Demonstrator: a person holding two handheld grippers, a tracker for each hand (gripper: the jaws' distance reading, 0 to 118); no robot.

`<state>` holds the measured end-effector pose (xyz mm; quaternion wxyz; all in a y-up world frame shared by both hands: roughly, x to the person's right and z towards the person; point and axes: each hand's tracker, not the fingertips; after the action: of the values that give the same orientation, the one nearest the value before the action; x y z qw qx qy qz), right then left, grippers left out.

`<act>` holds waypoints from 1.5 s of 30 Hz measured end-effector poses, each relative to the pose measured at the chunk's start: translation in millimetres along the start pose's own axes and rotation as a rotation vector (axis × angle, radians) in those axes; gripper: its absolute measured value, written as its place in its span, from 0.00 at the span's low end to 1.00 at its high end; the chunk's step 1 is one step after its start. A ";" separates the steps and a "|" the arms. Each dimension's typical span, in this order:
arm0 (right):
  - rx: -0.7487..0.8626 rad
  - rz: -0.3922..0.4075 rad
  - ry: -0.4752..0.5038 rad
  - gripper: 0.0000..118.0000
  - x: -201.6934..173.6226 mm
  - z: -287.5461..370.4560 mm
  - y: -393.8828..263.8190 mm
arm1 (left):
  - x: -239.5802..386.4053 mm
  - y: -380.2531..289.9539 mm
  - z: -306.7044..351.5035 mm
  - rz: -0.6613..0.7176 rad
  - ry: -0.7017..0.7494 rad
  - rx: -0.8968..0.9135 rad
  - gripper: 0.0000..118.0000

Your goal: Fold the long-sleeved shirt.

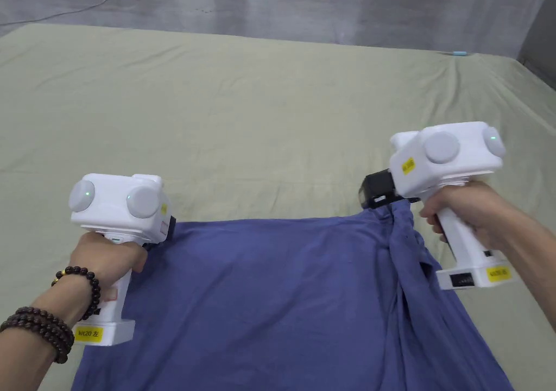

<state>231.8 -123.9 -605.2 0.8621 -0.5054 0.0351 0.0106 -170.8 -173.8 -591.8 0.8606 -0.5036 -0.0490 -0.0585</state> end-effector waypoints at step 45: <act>0.928 0.001 -0.264 0.04 -27.0 497.1 209.0 | -35.5 247.0 474.2 0.132 -0.025 0.903 0.00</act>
<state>218.4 412.3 -543.3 0.9937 -0.0616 -0.0732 0.0584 -180.9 361.8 -578.2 0.9952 -0.0805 -0.0479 0.0299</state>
